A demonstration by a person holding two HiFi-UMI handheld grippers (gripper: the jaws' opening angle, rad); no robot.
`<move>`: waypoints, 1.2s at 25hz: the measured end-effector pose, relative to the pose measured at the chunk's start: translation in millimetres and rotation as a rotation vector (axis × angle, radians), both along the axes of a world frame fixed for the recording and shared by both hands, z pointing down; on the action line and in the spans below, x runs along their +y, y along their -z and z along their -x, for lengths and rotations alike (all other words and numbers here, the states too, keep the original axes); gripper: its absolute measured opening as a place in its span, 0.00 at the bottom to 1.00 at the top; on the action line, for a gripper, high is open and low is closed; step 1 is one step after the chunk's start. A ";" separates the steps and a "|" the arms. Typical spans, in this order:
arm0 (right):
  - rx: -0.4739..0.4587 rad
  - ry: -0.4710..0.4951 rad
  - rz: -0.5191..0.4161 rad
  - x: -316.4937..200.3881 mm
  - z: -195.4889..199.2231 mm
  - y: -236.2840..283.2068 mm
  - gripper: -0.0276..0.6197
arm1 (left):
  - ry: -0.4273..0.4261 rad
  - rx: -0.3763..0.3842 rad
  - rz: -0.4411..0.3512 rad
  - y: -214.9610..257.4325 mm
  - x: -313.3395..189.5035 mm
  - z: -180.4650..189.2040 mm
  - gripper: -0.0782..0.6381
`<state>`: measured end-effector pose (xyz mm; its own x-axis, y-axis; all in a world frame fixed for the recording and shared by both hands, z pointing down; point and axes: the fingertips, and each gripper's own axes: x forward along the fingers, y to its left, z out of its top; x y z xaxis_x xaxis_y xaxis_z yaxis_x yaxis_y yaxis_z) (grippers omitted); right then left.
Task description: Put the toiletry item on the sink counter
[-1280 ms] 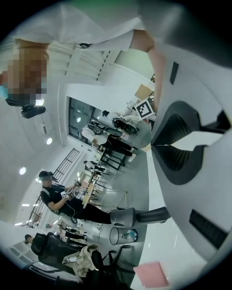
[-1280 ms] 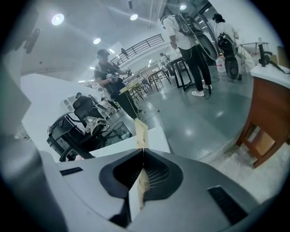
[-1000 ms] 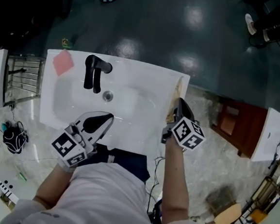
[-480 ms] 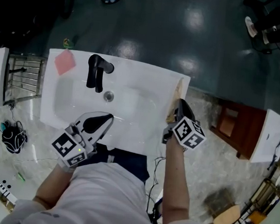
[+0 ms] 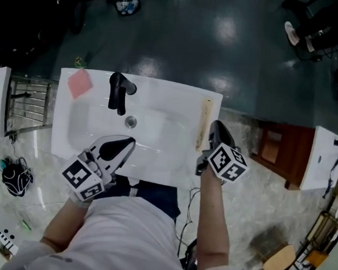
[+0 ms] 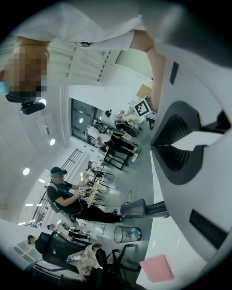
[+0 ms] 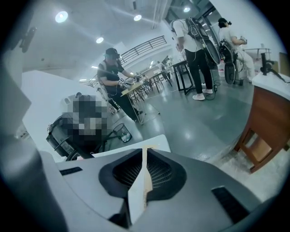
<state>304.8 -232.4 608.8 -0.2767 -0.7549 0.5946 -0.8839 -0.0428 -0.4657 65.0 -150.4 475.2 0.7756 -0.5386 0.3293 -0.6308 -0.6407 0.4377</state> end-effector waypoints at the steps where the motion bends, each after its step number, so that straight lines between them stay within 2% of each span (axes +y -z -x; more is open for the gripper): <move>1: -0.001 -0.002 -0.010 1.0 0.7 7.0 0.08 | -0.006 0.002 -0.006 3.6 0.0 0.3 0.13; 5: 0.001 0.010 -0.070 5.3 9.4 39.3 0.08 | -0.031 0.008 -0.037 20.5 -1.3 2.0 0.13; 10: -0.002 0.078 -0.169 11.9 32.2 87.2 0.08 | -0.060 0.025 -0.083 48.1 -4.4 1.4 0.13; 18: 0.050 0.190 -0.345 27.9 80.2 165.1 0.08 | -0.120 0.060 -0.141 79.5 -5.9 2.7 0.13; 22: 0.055 0.204 -0.399 38.8 97.8 190.6 0.08 | -0.128 0.090 -0.150 92.1 -9.6 5.6 0.13; 30: 0.076 0.250 -0.509 57.2 134.0 244.3 0.08 | -0.153 0.110 -0.223 133.0 -15.8 11.0 0.13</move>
<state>170.8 -175.2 364.6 -0.4539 -0.8687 0.1984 -0.8704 0.3847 -0.3072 54.0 -166.1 342.2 0.8779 -0.4621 0.1253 -0.4758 -0.8129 0.3359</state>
